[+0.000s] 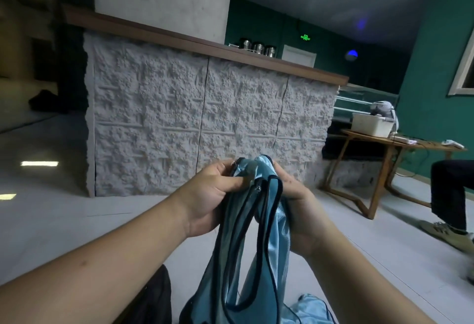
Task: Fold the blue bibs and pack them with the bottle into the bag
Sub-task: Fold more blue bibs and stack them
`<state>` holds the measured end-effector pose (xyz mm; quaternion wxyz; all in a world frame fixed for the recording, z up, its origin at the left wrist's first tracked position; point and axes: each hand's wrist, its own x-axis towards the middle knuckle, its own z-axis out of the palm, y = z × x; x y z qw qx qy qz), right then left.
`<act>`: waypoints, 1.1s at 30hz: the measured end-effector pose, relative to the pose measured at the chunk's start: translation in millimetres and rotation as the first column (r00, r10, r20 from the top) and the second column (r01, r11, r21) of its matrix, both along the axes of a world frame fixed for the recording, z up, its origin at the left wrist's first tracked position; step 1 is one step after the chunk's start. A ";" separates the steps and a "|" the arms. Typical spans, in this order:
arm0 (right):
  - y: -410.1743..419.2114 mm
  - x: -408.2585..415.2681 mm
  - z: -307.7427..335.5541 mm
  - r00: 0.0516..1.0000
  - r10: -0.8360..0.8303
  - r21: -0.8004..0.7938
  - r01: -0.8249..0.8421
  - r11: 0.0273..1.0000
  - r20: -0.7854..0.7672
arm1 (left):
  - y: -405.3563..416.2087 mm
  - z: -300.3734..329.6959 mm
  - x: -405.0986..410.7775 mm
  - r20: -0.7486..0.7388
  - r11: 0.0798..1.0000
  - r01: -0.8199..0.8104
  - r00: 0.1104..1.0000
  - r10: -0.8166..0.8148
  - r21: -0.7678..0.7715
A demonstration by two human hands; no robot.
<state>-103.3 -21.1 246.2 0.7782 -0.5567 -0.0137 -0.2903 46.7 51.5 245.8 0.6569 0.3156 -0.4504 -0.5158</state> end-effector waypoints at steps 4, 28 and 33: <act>-1.7 5.1 -3.0 0.997 -0.053 -0.036 0.052 0.998 -0.054 | -2.2 -2.0 2.9 0.046 0.999 -0.042 0.998 0.042 -0.006; -19.3 -6.8 -1.5 0.823 -0.540 -0.394 0.443 0.806 -0.179 | -4.9 21.1 22.9 0.407 0.867 -0.471 0.769 0.493 -0.160; -3.9 -3.0 -13.4 0.747 -0.554 -0.731 0.135 0.668 -0.368 | -3.7 34.7 35.5 0.433 0.715 -0.621 0.576 0.694 -0.322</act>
